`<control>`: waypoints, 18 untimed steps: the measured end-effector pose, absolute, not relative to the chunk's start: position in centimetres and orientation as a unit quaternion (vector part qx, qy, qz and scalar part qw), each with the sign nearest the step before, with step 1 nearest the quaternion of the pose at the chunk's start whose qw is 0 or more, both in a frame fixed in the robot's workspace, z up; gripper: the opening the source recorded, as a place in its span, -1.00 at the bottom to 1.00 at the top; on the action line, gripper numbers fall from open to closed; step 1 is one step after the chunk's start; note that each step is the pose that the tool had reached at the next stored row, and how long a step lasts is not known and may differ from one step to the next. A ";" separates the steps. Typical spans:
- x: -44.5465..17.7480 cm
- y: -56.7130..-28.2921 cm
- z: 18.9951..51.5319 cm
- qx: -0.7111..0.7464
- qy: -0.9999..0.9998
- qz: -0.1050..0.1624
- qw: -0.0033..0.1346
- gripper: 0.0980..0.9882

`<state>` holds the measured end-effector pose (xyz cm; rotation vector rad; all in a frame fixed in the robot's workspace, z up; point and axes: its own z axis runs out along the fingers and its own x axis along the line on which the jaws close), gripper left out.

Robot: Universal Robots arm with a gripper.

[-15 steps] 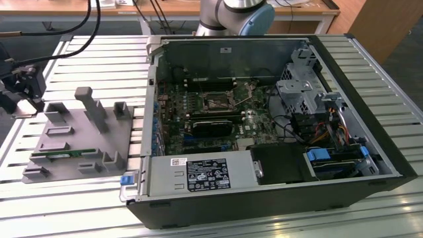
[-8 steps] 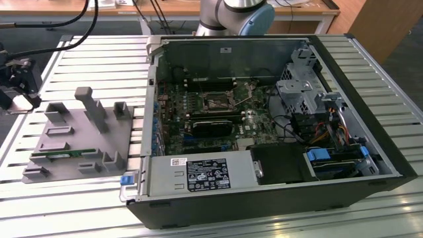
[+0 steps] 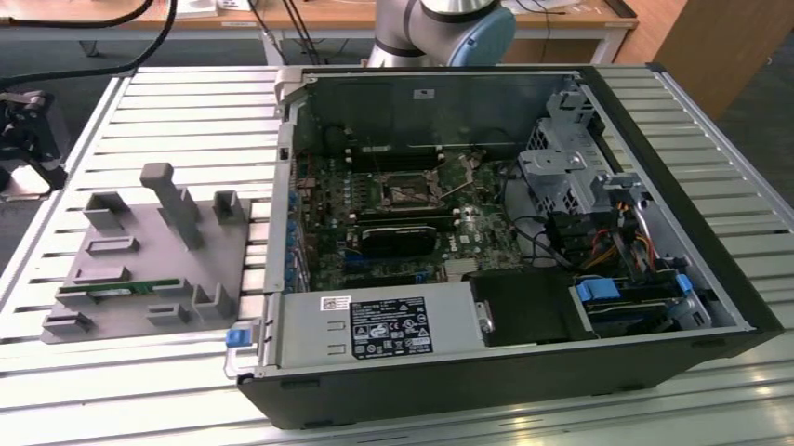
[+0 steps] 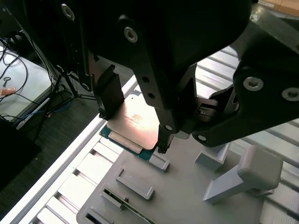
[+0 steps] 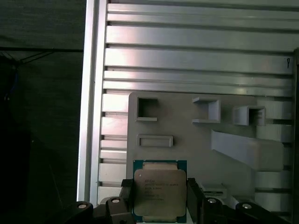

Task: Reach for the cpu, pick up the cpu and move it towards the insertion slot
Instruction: 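Pick up the cpu and move it towards the insertion slot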

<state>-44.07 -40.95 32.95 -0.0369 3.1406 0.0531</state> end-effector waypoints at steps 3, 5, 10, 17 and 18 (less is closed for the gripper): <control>-44.1 -40.9 33.8 -0.012 1.000 0.017 0.000 0.00; -44.1 -40.9 34.5 -0.012 1.000 0.016 0.000 0.00; -44.1 -40.9 36.2 -0.012 1.000 0.016 0.000 0.00; -44.1 -40.7 39.1 -0.012 1.000 0.016 0.000 0.00; -44.1 -40.7 39.6 -0.012 1.000 0.016 0.000 0.00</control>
